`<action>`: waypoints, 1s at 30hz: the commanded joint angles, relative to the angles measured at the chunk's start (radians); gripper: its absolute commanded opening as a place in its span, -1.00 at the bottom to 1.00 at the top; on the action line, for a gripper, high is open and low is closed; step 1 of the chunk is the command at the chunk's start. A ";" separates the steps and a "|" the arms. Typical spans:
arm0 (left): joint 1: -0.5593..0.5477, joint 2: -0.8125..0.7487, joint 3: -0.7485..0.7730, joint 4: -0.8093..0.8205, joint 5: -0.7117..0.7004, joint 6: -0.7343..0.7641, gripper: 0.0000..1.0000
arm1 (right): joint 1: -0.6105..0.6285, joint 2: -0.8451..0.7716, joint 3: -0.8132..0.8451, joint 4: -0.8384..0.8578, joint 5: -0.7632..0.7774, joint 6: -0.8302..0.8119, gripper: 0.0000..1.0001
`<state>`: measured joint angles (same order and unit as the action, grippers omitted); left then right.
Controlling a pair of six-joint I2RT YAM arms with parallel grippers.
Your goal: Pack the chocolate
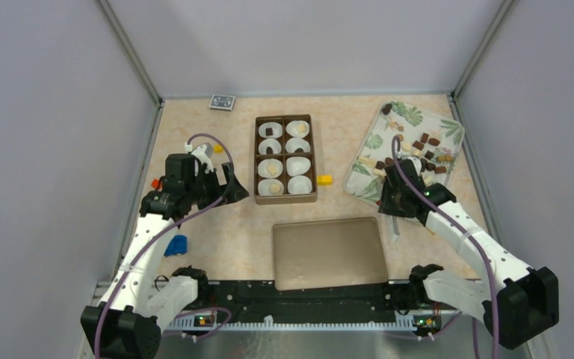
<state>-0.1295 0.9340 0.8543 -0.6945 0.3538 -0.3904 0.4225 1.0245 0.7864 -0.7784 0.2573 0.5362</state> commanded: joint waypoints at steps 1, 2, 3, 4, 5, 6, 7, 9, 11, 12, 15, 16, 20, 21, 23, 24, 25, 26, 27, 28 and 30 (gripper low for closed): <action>0.004 0.003 -0.001 0.042 0.000 0.016 0.98 | -0.005 0.033 0.046 0.054 0.017 -0.002 -0.23; 0.004 0.002 -0.003 0.043 0.000 0.016 0.97 | -0.005 0.040 0.047 0.061 0.013 -0.007 -0.23; 0.004 0.002 -0.002 0.043 0.000 0.016 0.97 | -0.005 0.048 0.048 0.070 0.009 -0.012 -0.23; 0.004 0.000 -0.002 0.041 -0.001 0.016 0.97 | -0.005 0.054 0.050 0.078 0.007 -0.017 -0.23; 0.004 0.002 -0.001 0.041 -0.001 0.016 0.97 | -0.005 0.060 0.053 0.087 0.004 -0.022 -0.23; 0.004 0.001 0.000 0.040 -0.001 0.016 0.97 | -0.005 0.065 0.057 0.094 -0.001 -0.026 -0.23; 0.004 0.002 0.002 0.040 -0.001 0.016 0.97 | -0.005 0.074 0.064 0.097 -0.006 -0.029 -0.23; 0.003 0.001 0.006 0.036 -0.004 0.015 0.97 | -0.005 0.083 0.076 0.099 -0.005 -0.035 -0.23; 0.004 -0.004 0.005 0.038 -0.007 0.013 0.97 | -0.004 0.090 0.082 0.108 -0.007 -0.041 -0.23; 0.004 -0.004 0.006 0.039 -0.005 0.013 0.97 | -0.005 0.093 0.086 0.112 -0.009 -0.047 -0.23; 0.004 0.005 0.011 0.039 0.002 0.014 0.97 | -0.004 0.110 0.099 0.121 -0.015 -0.056 -0.23; 0.004 0.008 0.012 0.039 0.003 0.014 0.97 | -0.005 0.116 0.102 0.122 -0.013 -0.060 -0.23; 0.004 0.014 0.019 0.039 0.010 0.015 0.97 | -0.005 0.122 0.109 0.124 -0.033 -0.068 -0.24; 0.004 0.016 0.020 0.039 0.011 0.013 0.97 | -0.005 0.123 0.111 0.125 -0.034 -0.070 -0.24; 0.004 0.019 0.026 0.039 0.013 0.013 0.98 | -0.004 0.121 0.114 0.113 -0.026 -0.076 -0.24; 0.004 0.020 0.027 0.038 0.014 0.014 0.98 | -0.004 0.120 0.113 0.107 -0.022 -0.078 -0.24; 0.004 0.019 0.029 0.037 0.014 0.015 0.98 | -0.005 0.121 0.114 0.102 -0.018 -0.082 -0.25; 0.004 0.020 0.030 0.036 0.013 0.016 0.97 | -0.005 0.120 0.114 0.094 -0.016 -0.088 -0.25; 0.004 0.019 0.028 0.036 0.011 0.016 0.98 | -0.005 0.120 0.114 0.087 -0.015 -0.094 -0.25; 0.004 0.019 0.027 0.036 0.011 0.016 0.98 | -0.005 0.119 0.112 0.083 -0.013 -0.096 -0.26; 0.004 0.019 0.022 0.036 0.011 0.015 0.97 | -0.005 0.119 0.110 0.069 -0.012 -0.099 -0.28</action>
<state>-0.1295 0.9539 0.8547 -0.6910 0.3519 -0.3901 0.4225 1.1492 0.8402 -0.7040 0.2306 0.4610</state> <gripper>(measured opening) 0.987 0.377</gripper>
